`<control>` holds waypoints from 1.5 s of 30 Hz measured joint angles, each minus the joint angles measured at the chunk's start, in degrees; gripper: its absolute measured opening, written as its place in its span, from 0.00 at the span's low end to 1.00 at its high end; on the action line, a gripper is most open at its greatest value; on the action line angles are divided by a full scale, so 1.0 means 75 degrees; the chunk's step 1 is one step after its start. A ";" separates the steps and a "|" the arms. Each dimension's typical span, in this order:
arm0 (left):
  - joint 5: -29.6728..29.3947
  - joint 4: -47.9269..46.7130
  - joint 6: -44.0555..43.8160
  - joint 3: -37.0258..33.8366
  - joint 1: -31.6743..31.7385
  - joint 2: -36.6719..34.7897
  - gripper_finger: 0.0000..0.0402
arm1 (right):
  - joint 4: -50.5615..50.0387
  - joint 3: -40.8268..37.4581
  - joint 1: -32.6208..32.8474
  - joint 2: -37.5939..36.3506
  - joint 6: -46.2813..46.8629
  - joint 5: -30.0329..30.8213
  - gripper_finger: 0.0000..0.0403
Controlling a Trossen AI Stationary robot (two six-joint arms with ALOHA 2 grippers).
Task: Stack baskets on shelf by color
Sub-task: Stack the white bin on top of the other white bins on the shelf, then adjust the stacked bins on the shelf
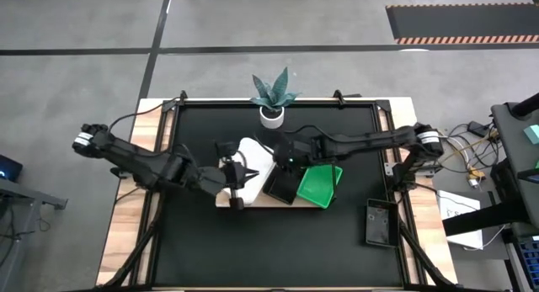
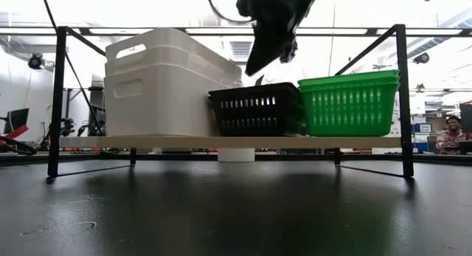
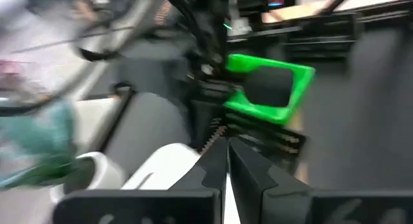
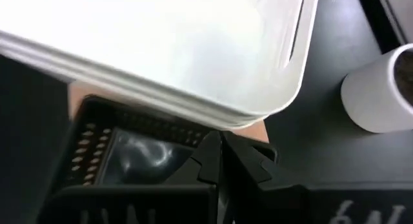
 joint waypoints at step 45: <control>-0.1692 -0.1526 -0.0139 -0.0689 -0.0744 -0.0464 0.00 | -0.1021 0.0044 -0.0509 0.0514 0.2012 -0.1238 0.02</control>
